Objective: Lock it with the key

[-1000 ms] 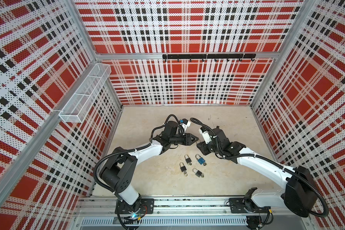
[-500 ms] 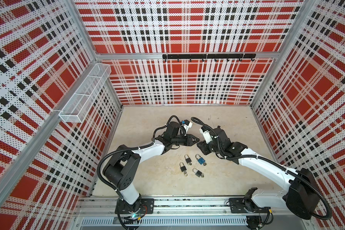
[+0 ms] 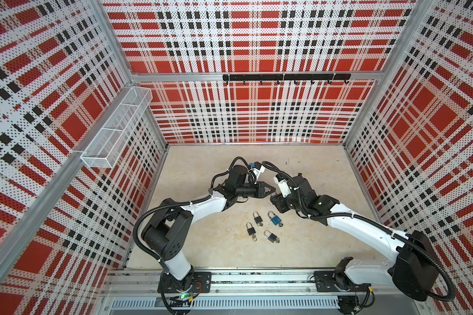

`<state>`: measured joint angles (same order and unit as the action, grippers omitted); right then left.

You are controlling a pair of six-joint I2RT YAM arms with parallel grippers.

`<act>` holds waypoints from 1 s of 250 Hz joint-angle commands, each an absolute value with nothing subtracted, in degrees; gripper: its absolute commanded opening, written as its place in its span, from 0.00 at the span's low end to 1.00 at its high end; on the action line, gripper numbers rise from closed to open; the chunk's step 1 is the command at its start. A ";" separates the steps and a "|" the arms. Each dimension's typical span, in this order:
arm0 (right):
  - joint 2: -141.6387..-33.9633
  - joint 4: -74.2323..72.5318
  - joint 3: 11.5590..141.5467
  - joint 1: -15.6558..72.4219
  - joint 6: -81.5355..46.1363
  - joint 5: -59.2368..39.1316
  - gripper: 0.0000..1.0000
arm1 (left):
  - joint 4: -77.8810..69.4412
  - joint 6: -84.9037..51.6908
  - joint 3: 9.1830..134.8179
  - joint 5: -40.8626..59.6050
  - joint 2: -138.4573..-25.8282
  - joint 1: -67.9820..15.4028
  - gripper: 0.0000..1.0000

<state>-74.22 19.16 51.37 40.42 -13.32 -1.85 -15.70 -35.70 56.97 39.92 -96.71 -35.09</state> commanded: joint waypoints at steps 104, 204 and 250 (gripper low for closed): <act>-62.51 1.67 42.34 38.30 -19.29 -5.95 0.63 | -31.08 -50.90 54.17 27.90 -92.53 -34.76 0.00; -55.96 -19.16 30.87 23.88 -23.77 -22.91 0.59 | -39.51 -65.41 51.42 22.78 -89.00 -36.72 0.00; -59.94 -23.33 31.84 23.90 -24.11 -26.12 0.52 | -39.41 -67.47 51.03 22.54 -88.23 -37.44 0.00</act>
